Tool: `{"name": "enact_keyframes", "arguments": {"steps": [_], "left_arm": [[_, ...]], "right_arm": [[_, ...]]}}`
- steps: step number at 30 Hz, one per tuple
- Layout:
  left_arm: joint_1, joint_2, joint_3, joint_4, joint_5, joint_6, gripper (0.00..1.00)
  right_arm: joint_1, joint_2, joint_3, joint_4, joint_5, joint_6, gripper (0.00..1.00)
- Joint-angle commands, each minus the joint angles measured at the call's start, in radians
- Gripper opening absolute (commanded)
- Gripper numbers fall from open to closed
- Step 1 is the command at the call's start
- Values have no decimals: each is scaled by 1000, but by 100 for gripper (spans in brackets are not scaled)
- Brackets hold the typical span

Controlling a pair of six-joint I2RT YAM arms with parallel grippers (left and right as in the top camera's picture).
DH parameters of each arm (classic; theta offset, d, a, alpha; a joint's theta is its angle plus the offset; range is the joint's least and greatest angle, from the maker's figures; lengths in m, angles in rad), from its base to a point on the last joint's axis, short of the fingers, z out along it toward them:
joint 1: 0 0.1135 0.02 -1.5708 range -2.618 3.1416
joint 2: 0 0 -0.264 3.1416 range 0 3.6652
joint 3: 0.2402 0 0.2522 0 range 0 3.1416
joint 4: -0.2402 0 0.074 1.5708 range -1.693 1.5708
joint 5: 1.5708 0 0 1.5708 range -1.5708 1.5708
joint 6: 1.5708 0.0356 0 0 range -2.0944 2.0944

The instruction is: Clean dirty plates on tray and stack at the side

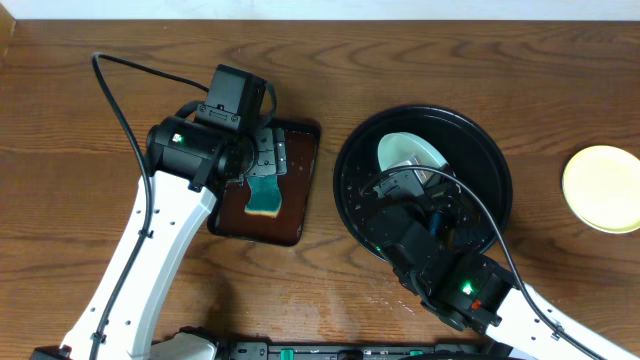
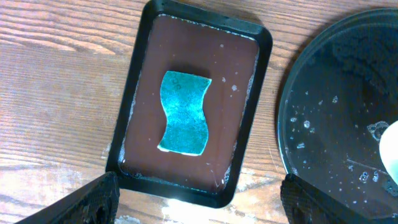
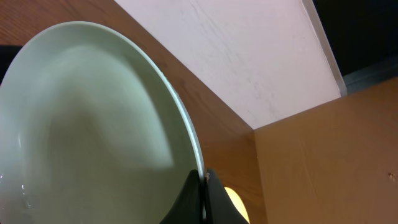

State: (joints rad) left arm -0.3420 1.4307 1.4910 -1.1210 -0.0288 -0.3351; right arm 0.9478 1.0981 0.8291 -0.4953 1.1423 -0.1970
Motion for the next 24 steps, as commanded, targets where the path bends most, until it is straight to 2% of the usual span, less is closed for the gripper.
{"name": "enact_keyframes", "arguments": {"steps": [1,13,18,21,24], "left_arm": [[3,1,11,-3,-1,10,83],[3,1,11,-3,-1,10,83],[3,1,11,-3,-1,10,83],[3,1,11,-3,-1,10,83],[3,1,11,-3,-1,10,83]], "right_arm": [[10,-12,6,6,35,-7,1],[10,-12,6,13,35,0,1],[-43,-11,5,12,-1,127,1],[-144,-11,5,6,-137,233,1],[-304,-11,5,2,-435,299,1]]}}
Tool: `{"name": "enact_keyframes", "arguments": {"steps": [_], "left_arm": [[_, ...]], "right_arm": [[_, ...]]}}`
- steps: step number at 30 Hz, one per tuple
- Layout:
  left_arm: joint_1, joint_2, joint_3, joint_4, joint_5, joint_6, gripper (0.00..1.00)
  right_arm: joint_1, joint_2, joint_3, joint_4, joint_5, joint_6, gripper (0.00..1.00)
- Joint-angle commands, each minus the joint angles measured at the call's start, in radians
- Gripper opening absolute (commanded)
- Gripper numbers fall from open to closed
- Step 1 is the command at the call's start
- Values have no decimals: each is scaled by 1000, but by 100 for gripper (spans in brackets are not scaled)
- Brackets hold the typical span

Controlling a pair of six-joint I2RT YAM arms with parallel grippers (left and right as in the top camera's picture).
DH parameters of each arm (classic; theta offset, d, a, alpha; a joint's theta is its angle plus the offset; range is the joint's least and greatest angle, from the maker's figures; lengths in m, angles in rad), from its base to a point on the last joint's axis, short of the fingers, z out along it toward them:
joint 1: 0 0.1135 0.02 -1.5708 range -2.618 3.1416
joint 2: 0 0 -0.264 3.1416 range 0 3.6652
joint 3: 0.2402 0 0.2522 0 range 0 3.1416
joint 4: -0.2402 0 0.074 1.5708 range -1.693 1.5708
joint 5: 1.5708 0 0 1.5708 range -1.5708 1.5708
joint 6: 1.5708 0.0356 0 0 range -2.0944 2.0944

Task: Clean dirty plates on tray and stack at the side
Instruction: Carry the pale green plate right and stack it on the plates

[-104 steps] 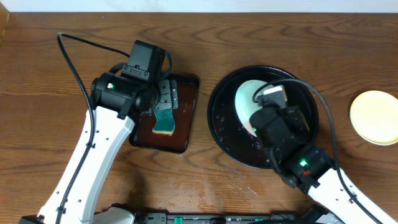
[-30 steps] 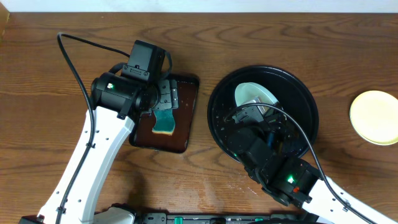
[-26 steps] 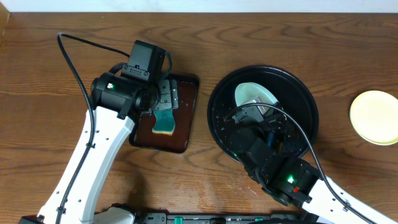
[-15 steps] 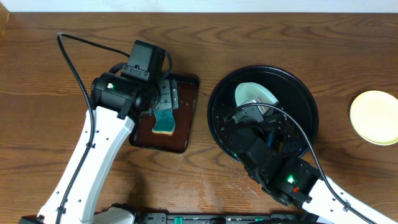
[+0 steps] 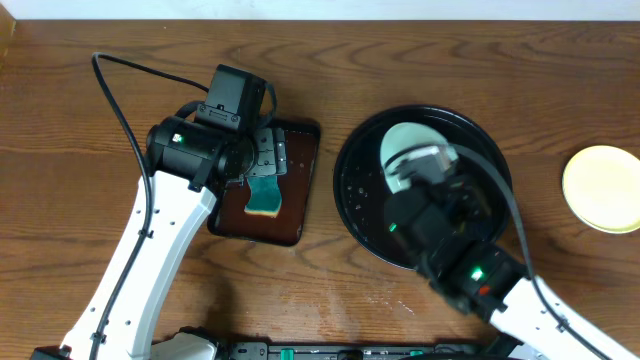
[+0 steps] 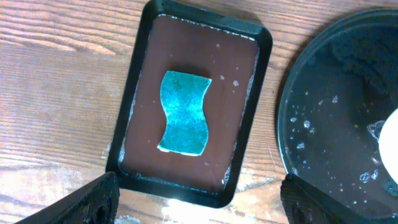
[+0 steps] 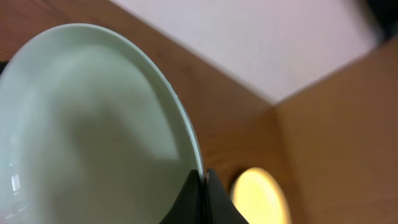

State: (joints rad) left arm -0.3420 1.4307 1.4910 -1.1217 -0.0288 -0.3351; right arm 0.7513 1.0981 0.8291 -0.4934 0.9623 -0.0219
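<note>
A pale green plate point(image 7: 87, 137) is held by its rim over the round black tray point(image 5: 355, 150), with my right gripper point(image 7: 204, 177) shut on it; overhead the green plate point(image 5: 400, 145) shows above the right arm. A yellow plate point(image 5: 602, 188) lies on the table at the far right, also visible as the yellow plate point(image 7: 258, 196). My left gripper point(image 6: 198, 199) hangs open above the small black rectangular tray point(image 6: 264, 43), where a teal sponge point(image 6: 183, 112) lies in brown liquid.
The round tray's floor point(image 6: 329, 124) carries water droplets. A black cable point(image 5: 115, 100) loops over the table's left side. A wall and a wooden board stand behind the table in the right wrist view.
My right arm has turned to the right with the green plate, so the yellow plate shows larger beyond its rim. The left arm and the sponge have not moved.
</note>
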Motion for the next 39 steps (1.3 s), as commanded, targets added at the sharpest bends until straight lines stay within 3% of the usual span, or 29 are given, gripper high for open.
{"name": "enact_keyframes", "arguments": {"steps": [1,4,9,14,20,30,31,32,33,39], "left_arm": [[3,1,11,-3,-1,10,83],[3,1,11,-2,-1,10,84],[3,1,11,-2,-1,10,83],[3,1,11,-2,-1,10,84],[3,1,11,-2,-1,10,83],[3,1,11,-2,-1,10,84],[3,1,11,-2,-1,10,84],[3,1,11,-2,-1,10,83],[3,1,11,-2,-1,10,83],[3,1,11,-2,-1,10,84]], "right_arm": [[-175,-12,6,0,-378,130,1],[-370,-22,13,-7,-619,141,1],[-720,-78,27,-8,-860,279,1],[-1043,-59,26,-14,-922,380,1],[-1352,95,26,43,-918,506,1],[-1583,428,26,176,-929,537,1],[-1592,438,27,177,-961,507,7],[-1598,438,27,186,-1017,483,28],[-1599,430,28,205,-1091,472,36],[-1510,249,67,266,-1418,432,43]]}}
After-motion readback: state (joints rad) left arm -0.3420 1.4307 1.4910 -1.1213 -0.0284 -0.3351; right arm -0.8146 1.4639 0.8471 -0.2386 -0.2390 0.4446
